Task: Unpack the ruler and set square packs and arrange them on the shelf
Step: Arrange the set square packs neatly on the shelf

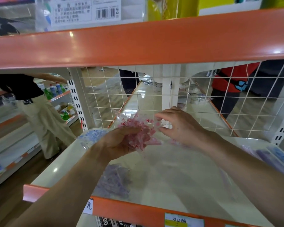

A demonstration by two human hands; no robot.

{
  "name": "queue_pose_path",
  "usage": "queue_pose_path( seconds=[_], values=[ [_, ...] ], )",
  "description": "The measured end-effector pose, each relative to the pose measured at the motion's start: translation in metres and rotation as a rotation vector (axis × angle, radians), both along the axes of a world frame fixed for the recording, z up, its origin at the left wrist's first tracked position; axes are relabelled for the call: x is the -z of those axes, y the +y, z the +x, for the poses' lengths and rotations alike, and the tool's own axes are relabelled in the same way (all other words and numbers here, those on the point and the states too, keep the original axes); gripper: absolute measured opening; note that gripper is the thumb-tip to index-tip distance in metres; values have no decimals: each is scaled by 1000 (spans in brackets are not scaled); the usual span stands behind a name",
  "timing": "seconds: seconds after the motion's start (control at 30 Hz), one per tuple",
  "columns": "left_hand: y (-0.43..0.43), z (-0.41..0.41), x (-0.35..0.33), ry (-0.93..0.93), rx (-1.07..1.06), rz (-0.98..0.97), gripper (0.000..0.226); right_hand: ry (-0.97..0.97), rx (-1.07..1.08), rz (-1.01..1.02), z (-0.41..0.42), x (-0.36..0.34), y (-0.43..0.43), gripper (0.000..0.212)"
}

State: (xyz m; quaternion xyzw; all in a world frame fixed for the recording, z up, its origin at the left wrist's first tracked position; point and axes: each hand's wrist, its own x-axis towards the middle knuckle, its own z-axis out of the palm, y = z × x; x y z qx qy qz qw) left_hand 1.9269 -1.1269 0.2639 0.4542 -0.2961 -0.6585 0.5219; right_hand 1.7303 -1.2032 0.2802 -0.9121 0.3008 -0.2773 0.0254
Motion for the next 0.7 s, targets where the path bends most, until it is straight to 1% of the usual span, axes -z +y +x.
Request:
queue_pose_path(
  seconds=[0.07,0.13,0.17,0.23,0.3,0.4,0.47,0.53,0.63,0.67,0.7],
  values=[
    [-1,2,1,19,-21,15,25,51,7,26,2,2,-3,28],
    [-2,3,1,18,-33,32,31,77,13,67,6,5,-6,30],
    [-3,4,1,8,-45,43,30,88,14,86,7,7,-8,31],
    [-4,7,3,2,-93,64,21,102,4,119,10,10,-11,31],
    [-5,15,6,1,-156,63,17,81,2,161,12,11,-13,28],
    [-4,29,11,13,-225,47,14,26,76,200,14,15,-21,27],
    [-2,39,14,22,-275,47,12,24,132,224,16,20,-30,28],
    [1,49,17,31,-306,41,18,41,175,245,20,26,-37,26],
    [4,58,20,39,-362,67,34,105,185,316,31,34,-41,22],
    [4,58,20,43,-374,70,35,135,175,345,35,35,-41,22],
    [4,58,20,50,-375,69,33,171,173,374,38,37,-42,15]
  ],
)
